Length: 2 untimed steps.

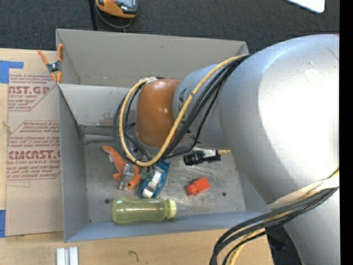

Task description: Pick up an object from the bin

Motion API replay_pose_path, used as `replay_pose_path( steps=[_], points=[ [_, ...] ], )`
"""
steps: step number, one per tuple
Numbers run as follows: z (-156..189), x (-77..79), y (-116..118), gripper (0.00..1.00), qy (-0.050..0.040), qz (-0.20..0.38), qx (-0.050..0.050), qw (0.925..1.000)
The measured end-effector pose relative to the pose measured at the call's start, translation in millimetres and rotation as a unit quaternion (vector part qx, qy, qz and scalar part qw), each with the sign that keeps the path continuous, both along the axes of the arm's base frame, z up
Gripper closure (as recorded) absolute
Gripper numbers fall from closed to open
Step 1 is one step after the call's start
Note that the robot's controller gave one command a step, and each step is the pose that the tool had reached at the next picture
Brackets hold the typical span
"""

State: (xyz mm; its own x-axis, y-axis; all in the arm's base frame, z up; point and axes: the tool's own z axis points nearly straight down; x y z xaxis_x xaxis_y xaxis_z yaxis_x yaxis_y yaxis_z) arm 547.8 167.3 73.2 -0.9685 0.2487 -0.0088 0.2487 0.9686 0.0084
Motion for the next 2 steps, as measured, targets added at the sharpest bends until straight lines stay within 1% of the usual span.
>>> replay_pose_path(
  steps=[1, 2],
  points=[
    [4, -0.8, 0, 1.00, 0.0039, 0.005, -0.002, 1.0000],
    [19, -2.9, -1, 1.00, 0.0084, 0.005, -0.003, 0.9999]
  ],
)
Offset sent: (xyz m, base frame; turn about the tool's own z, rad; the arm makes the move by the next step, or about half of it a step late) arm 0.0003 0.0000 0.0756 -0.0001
